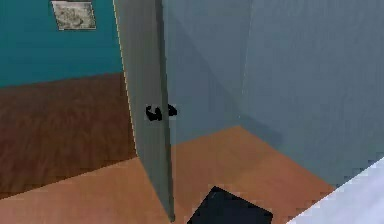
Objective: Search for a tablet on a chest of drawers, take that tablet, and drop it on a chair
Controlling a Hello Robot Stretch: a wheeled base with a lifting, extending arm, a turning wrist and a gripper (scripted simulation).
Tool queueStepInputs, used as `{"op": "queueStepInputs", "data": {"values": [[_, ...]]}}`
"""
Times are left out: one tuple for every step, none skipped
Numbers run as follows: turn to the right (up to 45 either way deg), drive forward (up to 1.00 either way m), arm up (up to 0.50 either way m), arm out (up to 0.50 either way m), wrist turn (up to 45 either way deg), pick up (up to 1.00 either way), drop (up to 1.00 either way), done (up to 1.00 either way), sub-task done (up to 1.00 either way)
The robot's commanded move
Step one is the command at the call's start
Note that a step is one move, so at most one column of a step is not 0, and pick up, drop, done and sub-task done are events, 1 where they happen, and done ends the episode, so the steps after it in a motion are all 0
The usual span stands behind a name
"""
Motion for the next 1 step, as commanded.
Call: {"op": "queueStepInputs", "data": {"values": [[45.0, 0.00, 0.00, 0.00, 0.0, 0.00, 0.00, 0.00, 0.00]]}}
